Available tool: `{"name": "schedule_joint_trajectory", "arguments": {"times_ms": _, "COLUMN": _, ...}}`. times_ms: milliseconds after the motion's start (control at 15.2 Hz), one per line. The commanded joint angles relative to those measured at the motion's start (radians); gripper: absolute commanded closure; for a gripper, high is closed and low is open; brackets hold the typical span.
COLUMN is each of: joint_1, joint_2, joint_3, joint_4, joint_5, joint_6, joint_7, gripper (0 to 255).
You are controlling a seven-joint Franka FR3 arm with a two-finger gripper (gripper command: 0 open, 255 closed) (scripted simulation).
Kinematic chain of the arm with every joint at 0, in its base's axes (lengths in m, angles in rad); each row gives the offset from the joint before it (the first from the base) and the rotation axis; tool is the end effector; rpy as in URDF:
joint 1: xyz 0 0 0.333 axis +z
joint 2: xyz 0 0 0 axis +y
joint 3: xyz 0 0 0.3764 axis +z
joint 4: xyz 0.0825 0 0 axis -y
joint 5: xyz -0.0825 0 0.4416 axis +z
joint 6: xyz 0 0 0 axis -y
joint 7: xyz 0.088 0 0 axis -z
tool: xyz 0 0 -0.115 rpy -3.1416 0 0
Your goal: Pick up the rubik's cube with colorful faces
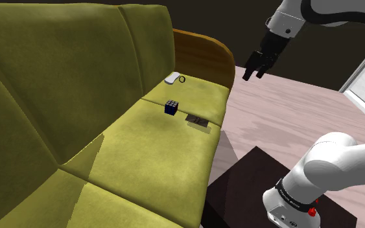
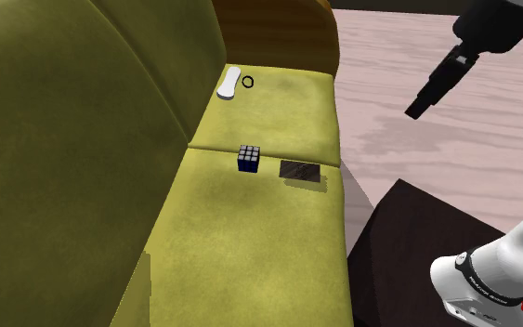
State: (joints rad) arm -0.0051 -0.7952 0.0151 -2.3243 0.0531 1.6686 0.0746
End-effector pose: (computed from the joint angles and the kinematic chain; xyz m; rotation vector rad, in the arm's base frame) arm 0.3299 0.0109 0.6547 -3.0845 0.1078 -0.2127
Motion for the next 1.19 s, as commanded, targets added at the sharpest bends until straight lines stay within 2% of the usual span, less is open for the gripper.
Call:
{"name": "schedule_joint_trajectory", "arguments": {"times_ms": 0, "joint_1": 0.000, "joint_2": 0.000, "joint_3": 0.000, "joint_4": 0.000, "joint_5": 0.000, "joint_6": 0.000, "joint_7": 0.000, "gripper": 0}}
{"name": "schedule_joint_trajectory", "arguments": {"times_ms": 528, "joint_1": 0.017, "joint_2": 0.270, "joint_3": 0.041, "joint_4": 0.036, "joint_5": 0.009, "joint_6": 0.196, "joint_7": 0.009, "gripper": 0}}
{"name": "schedule_joint_trajectory", "arguments": {"times_ms": 1122, "joint_1": 0.031, "joint_2": 0.609, "joint_3": 0.084, "joint_4": 0.171, "joint_5": -0.007, "joint_6": 0.356, "joint_7": 0.030, "gripper": 0}}
